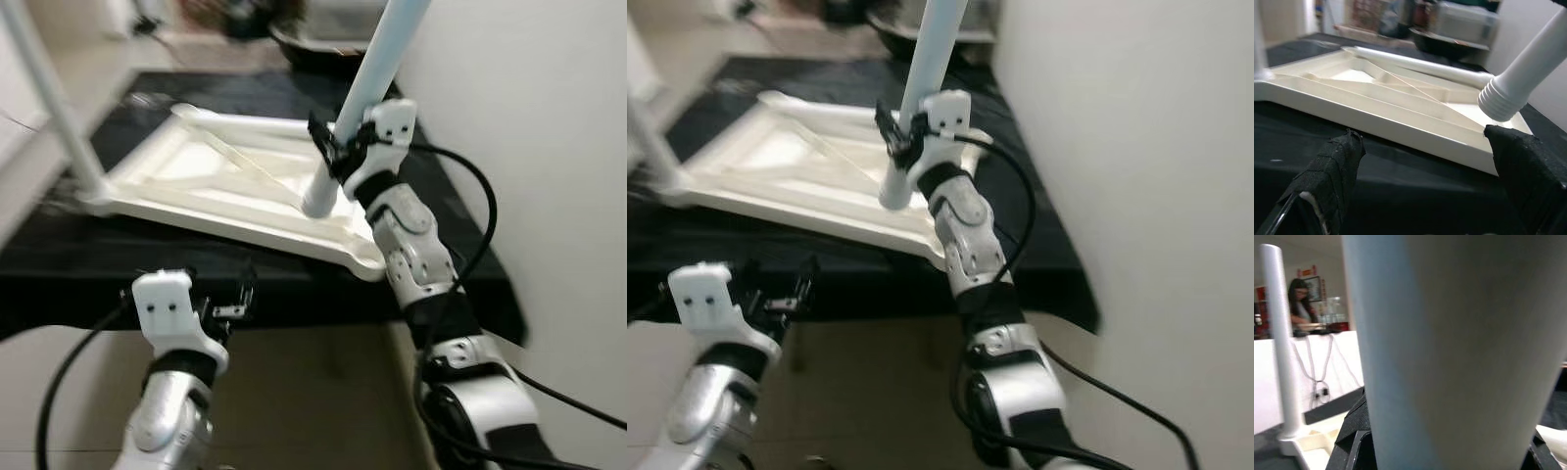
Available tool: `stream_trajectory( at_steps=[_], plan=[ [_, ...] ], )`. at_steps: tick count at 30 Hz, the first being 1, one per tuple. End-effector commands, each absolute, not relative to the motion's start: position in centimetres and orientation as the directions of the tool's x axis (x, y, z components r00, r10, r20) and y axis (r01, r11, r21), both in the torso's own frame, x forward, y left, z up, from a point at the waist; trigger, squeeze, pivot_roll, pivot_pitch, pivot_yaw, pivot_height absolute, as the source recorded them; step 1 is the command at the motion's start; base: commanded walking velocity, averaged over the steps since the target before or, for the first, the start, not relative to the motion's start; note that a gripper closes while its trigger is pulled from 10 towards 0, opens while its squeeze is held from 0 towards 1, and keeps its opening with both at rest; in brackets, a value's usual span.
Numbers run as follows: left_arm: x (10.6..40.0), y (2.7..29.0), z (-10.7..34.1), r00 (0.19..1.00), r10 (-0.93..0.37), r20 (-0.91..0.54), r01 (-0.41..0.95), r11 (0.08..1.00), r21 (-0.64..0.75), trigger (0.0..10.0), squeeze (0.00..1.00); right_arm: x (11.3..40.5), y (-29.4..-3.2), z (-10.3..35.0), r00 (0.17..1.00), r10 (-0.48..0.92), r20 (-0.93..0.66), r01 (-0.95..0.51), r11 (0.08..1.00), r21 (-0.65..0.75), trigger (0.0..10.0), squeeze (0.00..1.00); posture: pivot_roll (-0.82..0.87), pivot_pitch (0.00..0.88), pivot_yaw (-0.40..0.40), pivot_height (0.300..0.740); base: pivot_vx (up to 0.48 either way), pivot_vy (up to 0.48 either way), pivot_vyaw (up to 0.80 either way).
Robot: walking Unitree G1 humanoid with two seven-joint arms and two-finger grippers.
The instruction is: Building children table
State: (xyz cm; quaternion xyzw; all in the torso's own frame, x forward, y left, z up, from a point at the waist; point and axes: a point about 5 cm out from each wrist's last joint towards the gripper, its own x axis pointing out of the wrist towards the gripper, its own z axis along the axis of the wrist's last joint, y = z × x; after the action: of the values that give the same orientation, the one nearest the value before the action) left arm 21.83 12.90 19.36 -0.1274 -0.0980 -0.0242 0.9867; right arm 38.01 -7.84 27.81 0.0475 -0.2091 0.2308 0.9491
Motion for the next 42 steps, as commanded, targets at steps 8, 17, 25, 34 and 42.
stream_trajectory(
  at_steps=[8, 17, 25, 34, 42],
  plan=[
    [22.4, 14.7, 18.9, 0.981, 0.079, 0.175, -0.036, 0.971, -0.237, 10.0, 0.00, 37.5, -8.2, 26.3, 0.830, 0.412, 0.375, -0.447, 0.895, 0.007, 10.0, 0.00, -0.01, 0.010, -0.060, 0.740, 0.000, -0.032, 0.00],
    [22.5, 16.1, 18.7, 0.976, 0.135, 0.170, -0.090, 0.964, -0.250, 10.0, 0.00, 37.5, -8.6, 25.4, 0.849, 0.400, 0.344, -0.425, 0.905, -0.003, 10.0, 0.00, -0.01, 0.009, -0.061, 0.740, 0.312, -0.287, 0.00],
    [22.6, 17.4, 18.8, 0.965, 0.207, 0.161, -0.156, 0.946, -0.285, 10.0, 0.00, 37.4, -8.8, 25.3, 0.854, 0.399, 0.335, -0.421, 0.907, -0.007, 10.0, 0.00, -0.02, 0.021, -0.065, 0.740, 0.297, -0.062, 0.00],
    [22.6, 17.8, 18.8, 0.959, 0.228, 0.165, -0.172, 0.939, -0.298, 10.0, 0.00, 37.4, -9.0, 25.4, 0.851, 0.399, 0.342, -0.424, 0.905, -0.001, 10.0, 0.00, -0.02, 0.026, -0.070, 0.740, 0.000, 0.000, 0.00],
    [22.6, 17.8, 18.8, 0.959, 0.230, 0.165, -0.171, 0.935, -0.311, 10.0, 0.00, 37.4, -8.9, 25.6, 0.847, 0.405, 0.344, -0.429, 0.903, -0.007, 10.0, 0.00, -0.02, 0.030, -0.068, 0.740, 0.000, 0.031, 0.00]
  ],
)
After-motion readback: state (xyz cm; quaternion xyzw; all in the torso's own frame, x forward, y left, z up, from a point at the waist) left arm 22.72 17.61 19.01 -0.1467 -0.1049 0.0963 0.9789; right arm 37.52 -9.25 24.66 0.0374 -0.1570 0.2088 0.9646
